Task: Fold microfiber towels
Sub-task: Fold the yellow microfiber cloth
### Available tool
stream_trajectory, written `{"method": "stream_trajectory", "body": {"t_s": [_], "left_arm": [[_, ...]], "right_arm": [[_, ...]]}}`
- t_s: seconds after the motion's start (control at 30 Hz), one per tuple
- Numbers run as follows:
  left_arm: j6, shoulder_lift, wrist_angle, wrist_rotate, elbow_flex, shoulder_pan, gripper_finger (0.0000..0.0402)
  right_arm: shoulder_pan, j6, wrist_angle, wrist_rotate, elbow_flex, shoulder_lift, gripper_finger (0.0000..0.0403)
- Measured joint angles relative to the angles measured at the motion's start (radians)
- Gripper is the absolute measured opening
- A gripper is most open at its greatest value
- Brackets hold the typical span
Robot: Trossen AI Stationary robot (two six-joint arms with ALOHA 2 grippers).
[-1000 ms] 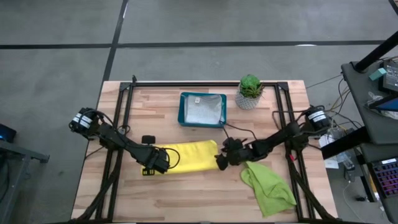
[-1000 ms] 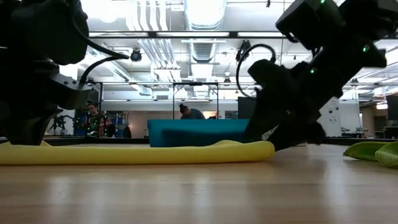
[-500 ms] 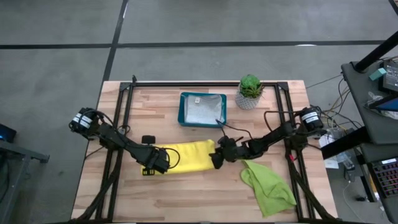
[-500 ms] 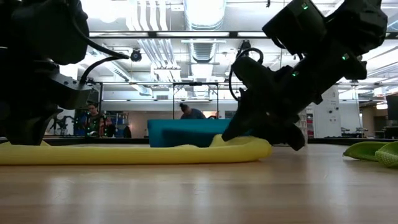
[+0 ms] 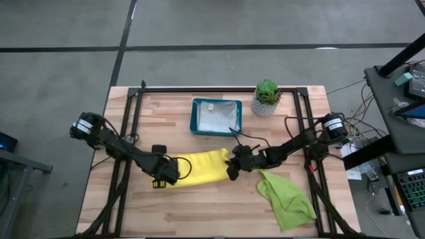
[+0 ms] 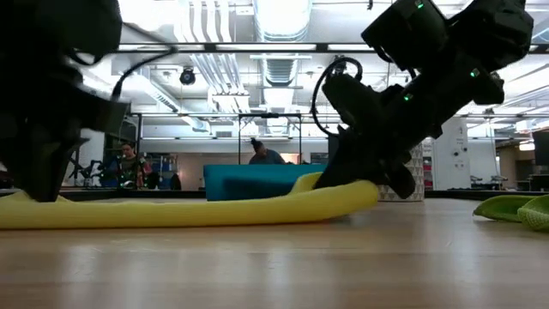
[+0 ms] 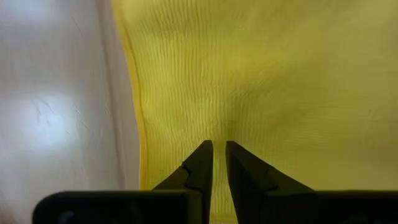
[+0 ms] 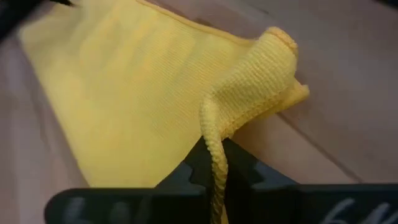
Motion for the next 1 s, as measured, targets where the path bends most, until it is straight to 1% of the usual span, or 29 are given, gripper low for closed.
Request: {"method": "stream_trajectory", "body": {"t_s": [0.2, 0.3, 0.43, 0.6, 0.67, 0.73, 0.83, 1.0], "left_arm": [[-0.019, -0.083, 0.002, -0.020, 0.017, 0.000, 0.0031], [-0.056, -0.114, 0.014, -0.059, 0.015, -0.003, 0.0031], [-0.051, -0.129, 0.072, -0.065, 0.011, -0.010, 0.0031], [-0.015, -0.112, 0.180, -0.078, -0.001, -0.023, 0.0031], [-0.014, -0.108, 0.222, -0.079, -0.016, -0.027, 0.0031], [-0.005, -0.102, 0.266, -0.079, -0.027, -0.028, 0.0031], [0.002, -0.091, 0.290, -0.081, -0.040, -0.031, 0.0031], [0.009, -0.064, 0.335, -0.090, -0.039, -0.033, 0.0031]], "right_arm": [[-0.012, -0.021, -0.253, 0.004, 0.008, -0.126, 0.0009], [-0.021, -0.037, -0.466, 0.006, 0.037, -0.212, 0.0009], [-0.029, -0.038, -0.783, 0.008, 0.111, -0.314, 0.0009], [-0.031, -0.033, -1.066, 0.034, 0.228, -0.371, 0.0009], [-0.031, -0.030, -1.137, 0.037, 0.279, -0.374, 0.0009], [-0.031, -0.030, -1.170, 0.037, 0.319, -0.367, 0.0009], [-0.031, -0.030, -1.168, 0.034, 0.369, -0.337, 0.0009], [-0.028, -0.027, -1.164, 0.019, 0.445, -0.237, 0.0009]]}}
